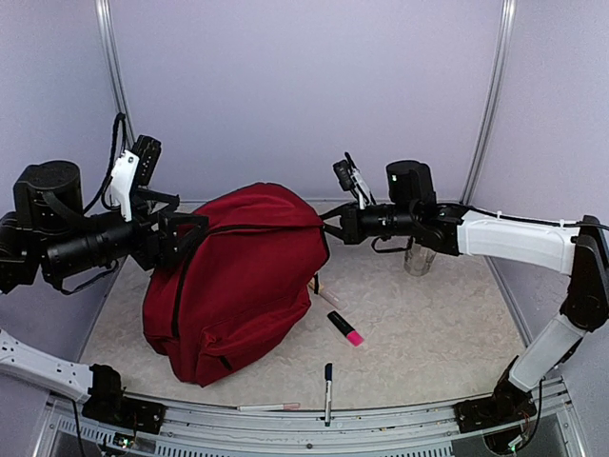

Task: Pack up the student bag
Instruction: Zip the largest pocket of the bag at the center of the board, then hold the largest pocket of the student bag.

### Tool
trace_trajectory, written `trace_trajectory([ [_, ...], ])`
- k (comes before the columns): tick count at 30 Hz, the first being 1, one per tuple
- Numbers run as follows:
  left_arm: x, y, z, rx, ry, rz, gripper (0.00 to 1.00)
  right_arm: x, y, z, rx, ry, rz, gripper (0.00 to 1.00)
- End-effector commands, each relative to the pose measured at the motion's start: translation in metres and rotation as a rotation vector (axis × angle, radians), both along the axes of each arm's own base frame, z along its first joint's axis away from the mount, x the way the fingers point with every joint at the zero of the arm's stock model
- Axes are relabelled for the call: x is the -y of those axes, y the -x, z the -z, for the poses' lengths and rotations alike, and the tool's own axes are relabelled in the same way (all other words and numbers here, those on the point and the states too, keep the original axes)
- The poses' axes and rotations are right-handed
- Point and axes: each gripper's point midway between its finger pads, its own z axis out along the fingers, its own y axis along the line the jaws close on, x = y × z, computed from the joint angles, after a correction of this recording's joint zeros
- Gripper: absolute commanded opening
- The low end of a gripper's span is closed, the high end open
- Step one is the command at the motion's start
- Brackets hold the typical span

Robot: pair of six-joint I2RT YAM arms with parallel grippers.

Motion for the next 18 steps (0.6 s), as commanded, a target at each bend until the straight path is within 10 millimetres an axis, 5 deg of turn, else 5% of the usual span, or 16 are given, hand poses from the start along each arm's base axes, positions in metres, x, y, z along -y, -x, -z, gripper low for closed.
trace_trajectory([
  [1,0.02,0.019,-0.036,0.01,0.075,0.158,0.78,-0.022,0.0,-0.044,0.084,-0.033,-0.014,0.0],
  [5,0.02,0.019,-0.057,0.08,0.052,0.106,0.84,-0.043,0.003,-0.062,0.136,-0.042,-0.051,0.0],
  [9,0.024,0.021,-0.074,0.145,0.06,0.053,0.86,-0.058,-0.001,-0.057,0.128,-0.035,-0.066,0.0],
  [12,0.047,0.021,-0.055,0.137,-0.055,0.068,0.86,-0.071,0.003,-0.062,0.135,-0.052,-0.093,0.0],
  [15,0.071,0.013,-0.014,0.103,-0.263,0.039,0.93,-0.083,0.007,-0.066,0.149,-0.054,-0.121,0.0],
  [18,0.072,-0.002,0.015,0.089,-0.448,-0.019,0.98,-0.091,0.012,-0.066,0.15,-0.052,-0.141,0.0],
])
